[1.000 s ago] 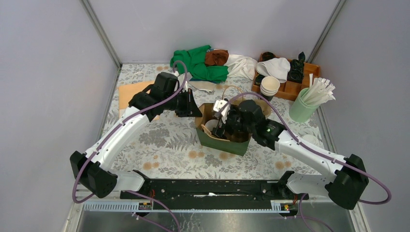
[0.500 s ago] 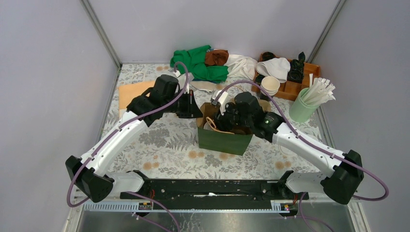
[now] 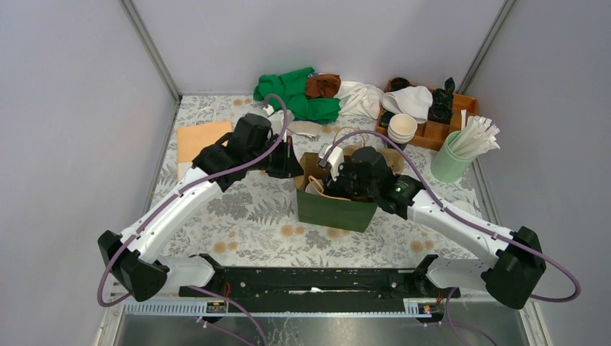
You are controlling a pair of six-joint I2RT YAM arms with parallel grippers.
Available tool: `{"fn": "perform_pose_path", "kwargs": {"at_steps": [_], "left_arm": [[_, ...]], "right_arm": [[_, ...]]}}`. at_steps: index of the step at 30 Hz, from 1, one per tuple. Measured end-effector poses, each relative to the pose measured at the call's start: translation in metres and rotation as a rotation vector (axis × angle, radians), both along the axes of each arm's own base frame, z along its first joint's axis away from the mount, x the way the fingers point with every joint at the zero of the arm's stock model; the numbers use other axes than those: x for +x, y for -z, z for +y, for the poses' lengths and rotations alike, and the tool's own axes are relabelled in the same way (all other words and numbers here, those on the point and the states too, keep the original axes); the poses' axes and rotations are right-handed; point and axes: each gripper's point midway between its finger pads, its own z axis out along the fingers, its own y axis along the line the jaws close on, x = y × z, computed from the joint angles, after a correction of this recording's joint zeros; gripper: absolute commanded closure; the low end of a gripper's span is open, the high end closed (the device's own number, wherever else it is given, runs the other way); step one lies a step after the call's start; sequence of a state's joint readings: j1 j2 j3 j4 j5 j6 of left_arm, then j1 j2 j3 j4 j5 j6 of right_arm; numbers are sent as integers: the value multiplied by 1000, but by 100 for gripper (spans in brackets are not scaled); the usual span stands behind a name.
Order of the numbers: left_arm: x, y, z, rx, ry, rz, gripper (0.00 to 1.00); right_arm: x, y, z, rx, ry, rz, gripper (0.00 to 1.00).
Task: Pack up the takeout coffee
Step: Place the coffee cup on the cup tray.
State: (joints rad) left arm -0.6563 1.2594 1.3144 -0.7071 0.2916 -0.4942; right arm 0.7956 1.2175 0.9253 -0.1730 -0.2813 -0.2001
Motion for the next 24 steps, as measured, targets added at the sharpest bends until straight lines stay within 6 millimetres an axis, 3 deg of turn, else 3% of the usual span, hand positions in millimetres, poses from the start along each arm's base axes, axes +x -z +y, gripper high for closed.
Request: {"fn": "perform_pose_path", "kwargs": {"at_steps": [2, 3, 8, 17, 24], "left_arm": [[0, 1, -1, 11, 7, -16, 100], [0, 0, -2, 16, 14, -28, 100], [-2, 1, -6, 23, 44, -84, 100], [-5, -9, -10, 13, 87, -179, 100], [-2, -20, -11, -6, 86, -231, 100]], "right_arm": [[0, -5, -1, 10, -2, -18, 98], [1, -9, -1, 17, -3, -33, 100], [5, -25, -3, 56, 16, -96, 100], [9, -26, -4, 70, 20, -142, 100], [-2, -5, -7, 30, -45, -156, 100]]}}
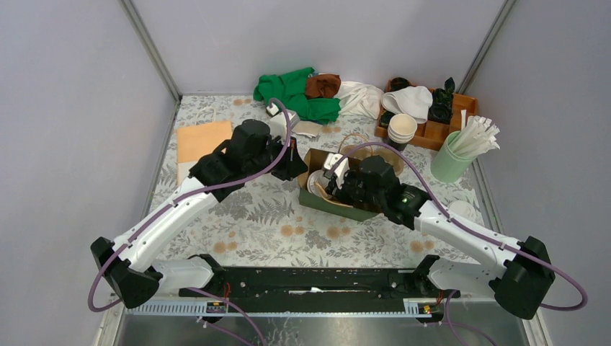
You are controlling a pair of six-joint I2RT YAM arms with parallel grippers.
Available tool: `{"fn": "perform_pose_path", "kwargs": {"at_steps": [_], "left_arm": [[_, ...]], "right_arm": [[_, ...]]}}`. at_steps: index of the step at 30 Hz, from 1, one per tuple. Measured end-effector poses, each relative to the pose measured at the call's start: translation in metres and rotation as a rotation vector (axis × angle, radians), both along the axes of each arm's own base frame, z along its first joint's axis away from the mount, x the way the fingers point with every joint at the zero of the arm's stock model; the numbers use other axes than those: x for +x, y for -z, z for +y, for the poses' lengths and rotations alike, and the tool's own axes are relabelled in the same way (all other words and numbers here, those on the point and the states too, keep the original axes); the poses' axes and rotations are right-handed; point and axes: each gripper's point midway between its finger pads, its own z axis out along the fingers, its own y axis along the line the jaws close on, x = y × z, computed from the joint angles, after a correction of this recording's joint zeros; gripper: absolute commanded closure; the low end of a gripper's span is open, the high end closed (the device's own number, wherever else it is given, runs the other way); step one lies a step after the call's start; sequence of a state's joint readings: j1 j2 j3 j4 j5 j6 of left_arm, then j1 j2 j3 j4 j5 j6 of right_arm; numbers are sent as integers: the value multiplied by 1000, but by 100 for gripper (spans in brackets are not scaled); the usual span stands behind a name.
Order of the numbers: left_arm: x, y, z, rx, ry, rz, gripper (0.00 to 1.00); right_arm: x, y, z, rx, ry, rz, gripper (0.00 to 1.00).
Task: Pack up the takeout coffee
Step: Place the coffee cup on the cup tray.
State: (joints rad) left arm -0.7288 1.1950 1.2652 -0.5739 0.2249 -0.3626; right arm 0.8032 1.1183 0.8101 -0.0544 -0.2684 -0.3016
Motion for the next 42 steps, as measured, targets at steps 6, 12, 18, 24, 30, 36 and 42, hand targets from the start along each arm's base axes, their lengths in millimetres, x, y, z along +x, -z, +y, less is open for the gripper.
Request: {"fn": "perform_pose_path", "kwargs": {"at_steps": [6, 12, 18, 24, 30, 36, 42], "left_arm": [[-6, -2, -1, 6, 38, -46, 100], [-12, 1, -4, 13, 71, -63, 100], [-14, 8, -4, 27, 90, -61, 100], [-16, 15, -4, 30, 94, -44, 100], [-18, 19, -3, 31, 73, -5, 100], [-23, 24, 2, 37, 47, 43, 100], [-26, 24, 5, 39, 42, 55, 100]], "right_arm": [[13, 4, -6, -22, 53, -59, 100], [33, 2, 4, -7, 77, -128, 100], [41, 22, 11, -44, 70, -119, 100], [38, 23, 13, -44, 43, -114, 100], [31, 30, 19, -76, -11, -66, 100], [33, 35, 24, -125, -25, -8, 100], [25, 38, 30, -167, -45, 12, 100]]}}
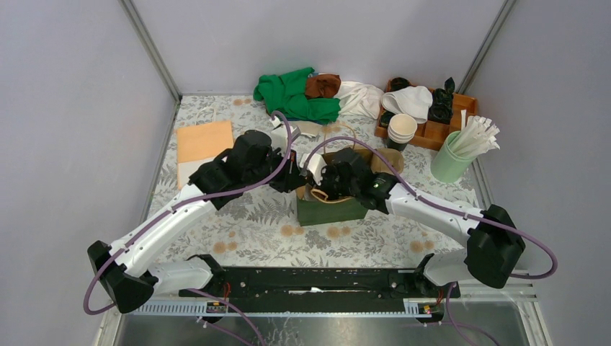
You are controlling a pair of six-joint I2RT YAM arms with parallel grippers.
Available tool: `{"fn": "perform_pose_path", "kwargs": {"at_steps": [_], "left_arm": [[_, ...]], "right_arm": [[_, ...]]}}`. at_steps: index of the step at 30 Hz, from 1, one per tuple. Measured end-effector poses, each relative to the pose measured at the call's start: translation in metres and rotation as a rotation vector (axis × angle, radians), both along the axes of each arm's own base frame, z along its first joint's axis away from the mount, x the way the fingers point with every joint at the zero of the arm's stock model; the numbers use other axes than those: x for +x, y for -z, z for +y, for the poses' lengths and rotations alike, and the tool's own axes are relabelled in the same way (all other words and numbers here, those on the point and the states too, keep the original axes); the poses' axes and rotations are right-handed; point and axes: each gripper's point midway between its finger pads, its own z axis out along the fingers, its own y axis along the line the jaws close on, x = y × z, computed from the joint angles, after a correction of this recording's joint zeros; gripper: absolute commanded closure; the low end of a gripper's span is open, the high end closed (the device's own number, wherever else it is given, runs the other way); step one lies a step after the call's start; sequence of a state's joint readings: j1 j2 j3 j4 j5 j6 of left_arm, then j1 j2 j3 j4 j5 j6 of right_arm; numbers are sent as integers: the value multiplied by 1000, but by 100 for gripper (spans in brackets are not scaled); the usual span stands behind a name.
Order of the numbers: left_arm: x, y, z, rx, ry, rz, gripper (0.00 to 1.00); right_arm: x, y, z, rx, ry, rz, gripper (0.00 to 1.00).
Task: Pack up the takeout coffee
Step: Place the coffee cup on the cup tray.
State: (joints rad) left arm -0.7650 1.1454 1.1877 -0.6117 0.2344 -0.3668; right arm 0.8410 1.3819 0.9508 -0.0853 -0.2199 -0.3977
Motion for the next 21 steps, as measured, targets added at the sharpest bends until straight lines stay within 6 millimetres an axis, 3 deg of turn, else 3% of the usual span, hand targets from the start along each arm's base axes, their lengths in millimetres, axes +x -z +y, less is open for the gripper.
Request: {"fn": "perform_pose_path", "kwargs": {"at_steps": [21], "left_arm": [[-9, 7, 24, 34, -99, 55, 98]], "right_arm": [[-5, 8, 14, -73, -20, -7, 100]]}}
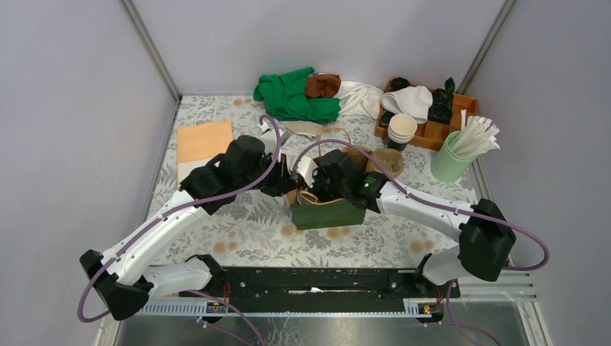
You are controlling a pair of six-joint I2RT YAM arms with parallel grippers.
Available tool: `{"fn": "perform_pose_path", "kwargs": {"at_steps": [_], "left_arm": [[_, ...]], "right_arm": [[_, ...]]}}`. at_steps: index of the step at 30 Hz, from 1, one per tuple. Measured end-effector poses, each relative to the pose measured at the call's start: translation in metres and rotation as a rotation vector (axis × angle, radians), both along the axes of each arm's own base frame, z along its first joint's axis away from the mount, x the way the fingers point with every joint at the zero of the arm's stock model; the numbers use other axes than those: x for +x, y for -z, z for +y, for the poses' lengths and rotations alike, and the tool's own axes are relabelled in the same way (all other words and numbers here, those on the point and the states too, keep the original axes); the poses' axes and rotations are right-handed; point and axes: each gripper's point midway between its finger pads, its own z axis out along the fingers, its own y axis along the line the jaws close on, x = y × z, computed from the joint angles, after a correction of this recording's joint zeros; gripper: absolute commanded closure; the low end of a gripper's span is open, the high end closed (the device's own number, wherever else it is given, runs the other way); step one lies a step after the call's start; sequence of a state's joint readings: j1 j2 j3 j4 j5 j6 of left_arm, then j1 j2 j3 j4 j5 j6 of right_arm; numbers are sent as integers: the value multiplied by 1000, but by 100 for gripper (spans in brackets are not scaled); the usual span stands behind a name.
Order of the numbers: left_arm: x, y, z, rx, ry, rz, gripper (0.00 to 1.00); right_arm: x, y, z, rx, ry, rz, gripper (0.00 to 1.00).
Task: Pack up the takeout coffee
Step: Place the coffee cup on the cup tray.
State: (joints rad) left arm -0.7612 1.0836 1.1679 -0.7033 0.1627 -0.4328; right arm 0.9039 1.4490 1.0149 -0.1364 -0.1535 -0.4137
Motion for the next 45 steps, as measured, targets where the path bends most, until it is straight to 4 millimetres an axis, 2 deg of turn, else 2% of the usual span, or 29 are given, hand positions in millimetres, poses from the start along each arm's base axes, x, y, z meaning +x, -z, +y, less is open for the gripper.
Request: {"fn": "perform_pose_path", "kwargs": {"at_steps": [27, 40, 45], "left_arm": [[5, 3, 7, 29, -52, 0, 100], [5, 3, 8, 29, -53, -1, 100], [5, 2, 7, 26, -49, -3, 100]], "right_arm": [[-2, 9, 10, 9, 1, -4, 100], [-2, 1, 8, -5, 18, -3, 100], [3, -15, 5, 18, 49, -50, 100]]}}
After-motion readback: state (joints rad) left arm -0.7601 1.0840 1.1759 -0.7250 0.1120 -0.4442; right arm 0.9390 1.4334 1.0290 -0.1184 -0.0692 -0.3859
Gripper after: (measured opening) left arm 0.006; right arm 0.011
